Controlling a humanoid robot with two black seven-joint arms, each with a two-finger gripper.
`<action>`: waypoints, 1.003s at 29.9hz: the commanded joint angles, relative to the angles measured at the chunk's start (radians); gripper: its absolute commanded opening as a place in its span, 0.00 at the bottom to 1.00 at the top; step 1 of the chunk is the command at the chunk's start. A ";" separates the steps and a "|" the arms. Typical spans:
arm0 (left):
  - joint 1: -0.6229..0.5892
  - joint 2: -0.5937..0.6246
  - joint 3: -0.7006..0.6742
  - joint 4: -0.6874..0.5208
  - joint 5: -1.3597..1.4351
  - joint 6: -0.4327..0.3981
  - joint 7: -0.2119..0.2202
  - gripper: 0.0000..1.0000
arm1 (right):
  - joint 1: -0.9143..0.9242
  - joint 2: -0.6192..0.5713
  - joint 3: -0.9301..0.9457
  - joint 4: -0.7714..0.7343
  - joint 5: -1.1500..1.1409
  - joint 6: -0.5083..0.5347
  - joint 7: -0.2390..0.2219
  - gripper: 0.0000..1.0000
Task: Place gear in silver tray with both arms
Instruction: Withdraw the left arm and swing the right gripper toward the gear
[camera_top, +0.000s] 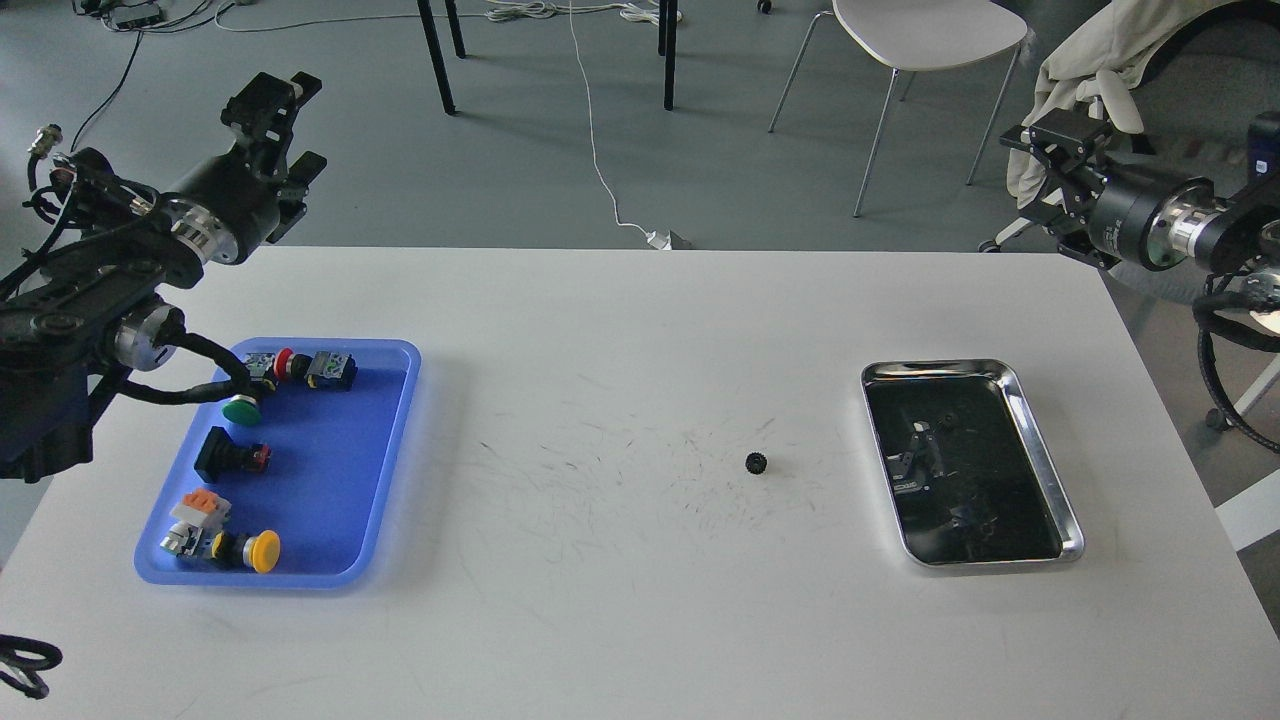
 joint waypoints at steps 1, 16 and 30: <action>0.035 0.001 -0.030 0.047 -0.040 -0.102 0.000 0.99 | 0.033 -0.001 -0.007 0.039 -0.048 -0.001 -0.009 0.92; 0.090 0.006 -0.151 0.090 -0.182 -0.200 0.000 0.99 | 0.093 0.011 -0.052 0.307 -0.748 0.009 0.002 0.89; 0.087 0.001 -0.168 0.093 -0.193 -0.200 0.000 0.99 | 0.140 0.039 -0.157 0.456 -1.117 0.074 0.094 0.92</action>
